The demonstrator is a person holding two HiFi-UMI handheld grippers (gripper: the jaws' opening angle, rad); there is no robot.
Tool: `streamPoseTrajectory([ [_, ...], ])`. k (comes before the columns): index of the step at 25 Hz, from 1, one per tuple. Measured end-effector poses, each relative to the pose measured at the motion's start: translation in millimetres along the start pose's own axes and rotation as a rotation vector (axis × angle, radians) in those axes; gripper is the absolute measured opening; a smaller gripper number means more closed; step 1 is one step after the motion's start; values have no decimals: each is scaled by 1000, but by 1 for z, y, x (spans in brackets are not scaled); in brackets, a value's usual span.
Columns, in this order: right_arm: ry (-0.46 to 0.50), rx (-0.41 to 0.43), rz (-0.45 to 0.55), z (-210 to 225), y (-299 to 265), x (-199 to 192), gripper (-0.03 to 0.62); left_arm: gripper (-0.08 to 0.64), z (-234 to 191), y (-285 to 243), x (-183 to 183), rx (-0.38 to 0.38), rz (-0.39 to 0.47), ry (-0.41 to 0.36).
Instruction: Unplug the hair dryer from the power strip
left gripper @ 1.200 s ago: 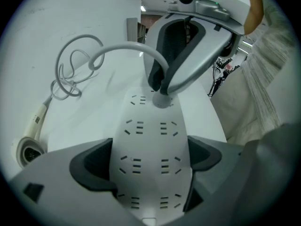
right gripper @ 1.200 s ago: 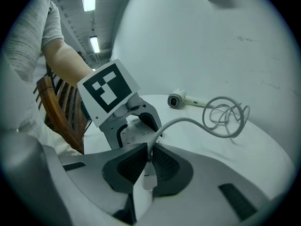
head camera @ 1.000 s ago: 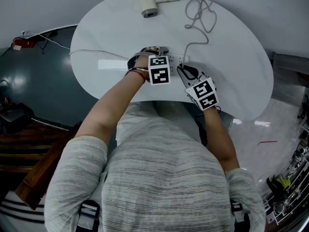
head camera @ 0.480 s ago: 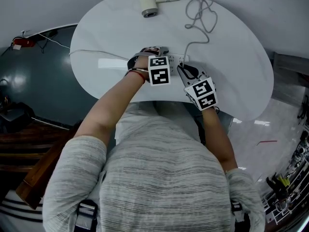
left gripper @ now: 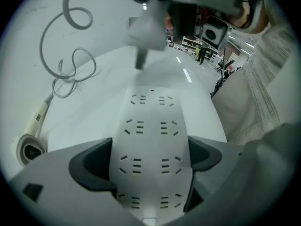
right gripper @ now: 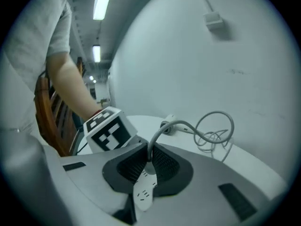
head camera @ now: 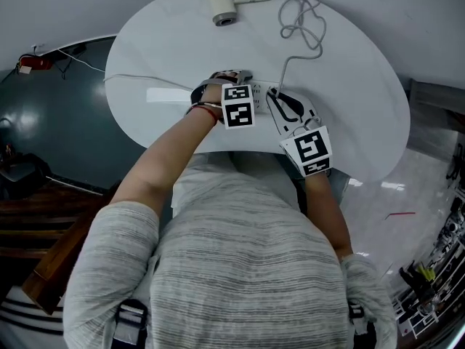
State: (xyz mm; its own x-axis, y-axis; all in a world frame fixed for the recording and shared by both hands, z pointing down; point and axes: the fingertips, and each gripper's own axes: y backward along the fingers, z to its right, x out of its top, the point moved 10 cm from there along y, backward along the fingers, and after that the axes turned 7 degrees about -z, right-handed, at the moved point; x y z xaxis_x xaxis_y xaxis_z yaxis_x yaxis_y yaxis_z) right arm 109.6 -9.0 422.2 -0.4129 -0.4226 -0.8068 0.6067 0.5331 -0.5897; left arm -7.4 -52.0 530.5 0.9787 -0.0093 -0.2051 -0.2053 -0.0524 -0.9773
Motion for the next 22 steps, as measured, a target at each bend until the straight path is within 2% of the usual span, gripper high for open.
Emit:
streamPoseTrajectory([
  [5, -19, -26, -17, 28, 11, 4, 46, 479, -1, 1, 0, 1, 2, 2],
  [12, -25, -71, -17, 32, 21, 5, 46, 479, -1, 0, 0, 2, 4, 1],
  [22, -50, -104, -156, 38, 18, -30, 48, 479, 0, 0, -1, 3, 6, 0],
])
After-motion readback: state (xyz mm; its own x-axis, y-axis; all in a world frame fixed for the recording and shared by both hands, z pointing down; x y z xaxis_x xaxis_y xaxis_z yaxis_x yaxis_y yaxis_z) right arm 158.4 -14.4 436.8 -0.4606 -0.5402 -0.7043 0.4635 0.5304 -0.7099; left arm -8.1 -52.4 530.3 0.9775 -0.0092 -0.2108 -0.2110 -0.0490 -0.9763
